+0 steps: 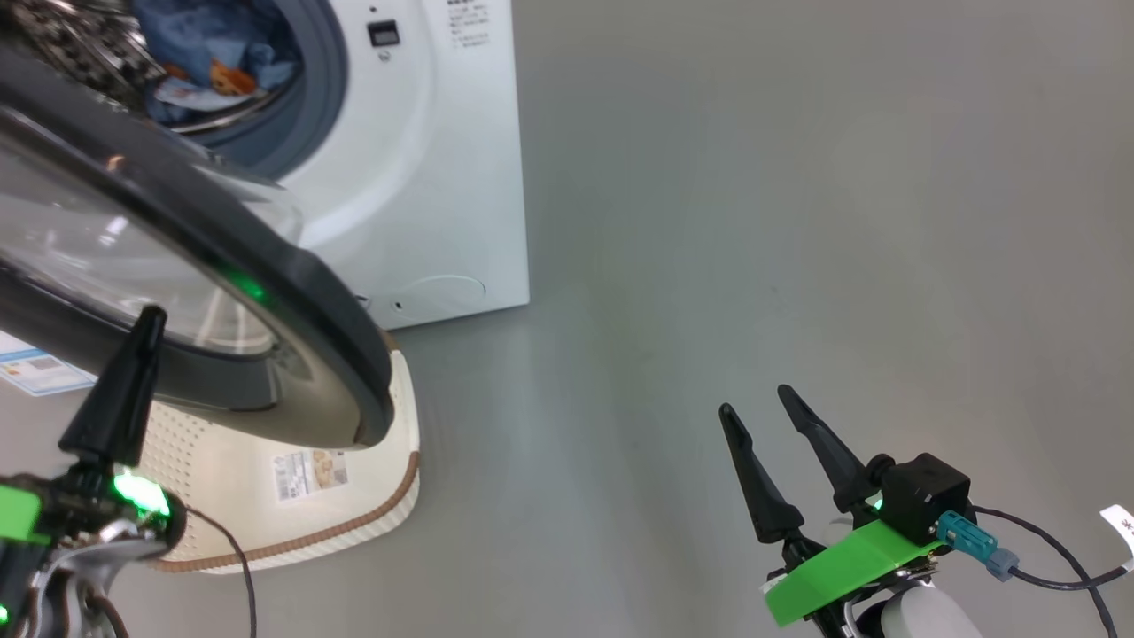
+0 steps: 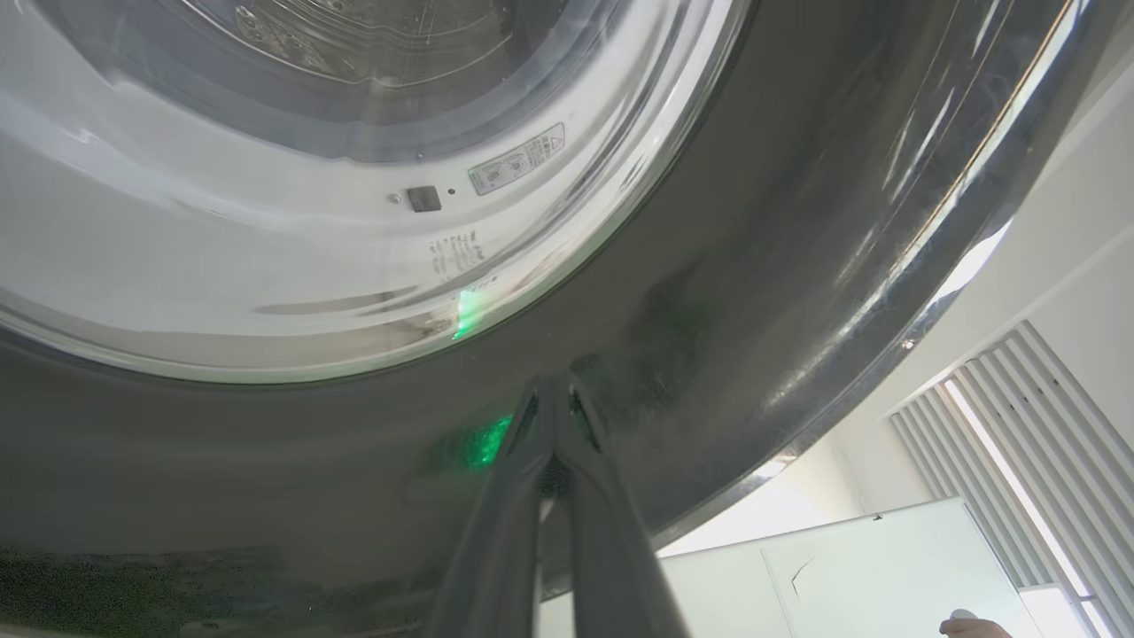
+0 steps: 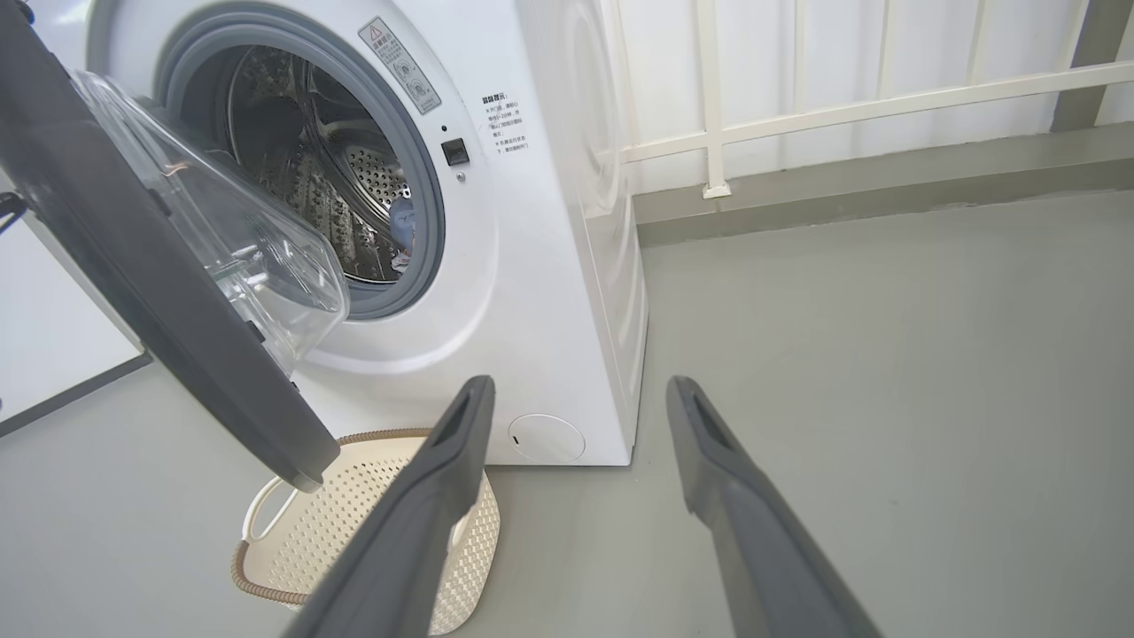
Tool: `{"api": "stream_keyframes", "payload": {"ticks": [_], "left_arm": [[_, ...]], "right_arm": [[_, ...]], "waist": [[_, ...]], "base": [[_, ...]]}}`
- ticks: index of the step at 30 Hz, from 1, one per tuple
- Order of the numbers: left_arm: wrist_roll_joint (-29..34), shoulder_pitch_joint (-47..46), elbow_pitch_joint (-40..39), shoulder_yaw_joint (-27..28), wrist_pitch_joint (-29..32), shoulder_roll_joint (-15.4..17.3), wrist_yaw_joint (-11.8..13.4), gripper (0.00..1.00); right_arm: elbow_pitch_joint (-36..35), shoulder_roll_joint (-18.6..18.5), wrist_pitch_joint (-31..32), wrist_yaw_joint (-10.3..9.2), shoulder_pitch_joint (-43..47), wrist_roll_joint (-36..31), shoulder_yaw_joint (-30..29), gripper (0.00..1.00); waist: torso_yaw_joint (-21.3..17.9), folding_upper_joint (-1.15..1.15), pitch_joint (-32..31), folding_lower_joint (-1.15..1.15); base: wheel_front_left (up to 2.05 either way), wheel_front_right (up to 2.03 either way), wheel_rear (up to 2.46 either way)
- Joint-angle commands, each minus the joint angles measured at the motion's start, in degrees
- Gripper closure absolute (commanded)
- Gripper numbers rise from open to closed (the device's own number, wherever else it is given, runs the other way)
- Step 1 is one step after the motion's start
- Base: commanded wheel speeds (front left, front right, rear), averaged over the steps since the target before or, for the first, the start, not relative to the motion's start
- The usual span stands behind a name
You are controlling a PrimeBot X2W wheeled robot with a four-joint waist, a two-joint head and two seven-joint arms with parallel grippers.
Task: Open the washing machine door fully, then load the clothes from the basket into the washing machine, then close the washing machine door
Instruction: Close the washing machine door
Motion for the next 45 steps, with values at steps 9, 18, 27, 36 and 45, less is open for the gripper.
{"api": "stream_keyframes", "payload": {"ticks": [9, 18, 27, 36, 45], "left_arm": [[-0.5, 5.3, -2.9, 0.4, -5.0, 1.5, -0.2, 1.00], [-2.2, 11.0, -2.8, -0.6, -10.6, 1.5, -0.2, 1.00], [-3.9, 17.4, -3.9, -2.8, -16.4, 1.5, -0.2, 1.00], [0.7, 19.9, -6.3, -3.8, -24.8, 1.5, -0.2, 0.00], [15.1, 20.6, -10.1, -7.2, -37.6, 4.6, -0.2, 0.00]], "right_arm": [[-0.3, 0.4, -0.7, 0.09, 1.2, 0.1, 1.0, 0.00], [0.5, 0.4, -0.7, 0.09, 1.6, 0.5, 1.5, 0.00], [0.7, 0.4, -0.7, 0.09, 1.9, 0.9, 1.3, 0.00], [0.5, 0.4, -0.7, 0.09, 2.1, 0.8, 0.7, 0.00], [0.0, 0.4, -0.7, 0.09, 2.0, 0.8, 0.5, 0.00]], "waist": [[2.2, 0.00, -3.8, 0.00], [2.4, 0.00, -6.0, 0.00], [2.0, 0.00, -7.4, 0.00], [2.2, 0.00, -7.8, 0.00], [2.3, 0.00, -7.7, 0.00]], "base": [[0.00, 0.00, 0.00], [0.00, 0.00, 0.00], [0.00, 0.00, 0.00], [0.00, 0.00, 0.00], [0.00, 0.00, 0.00]]}}
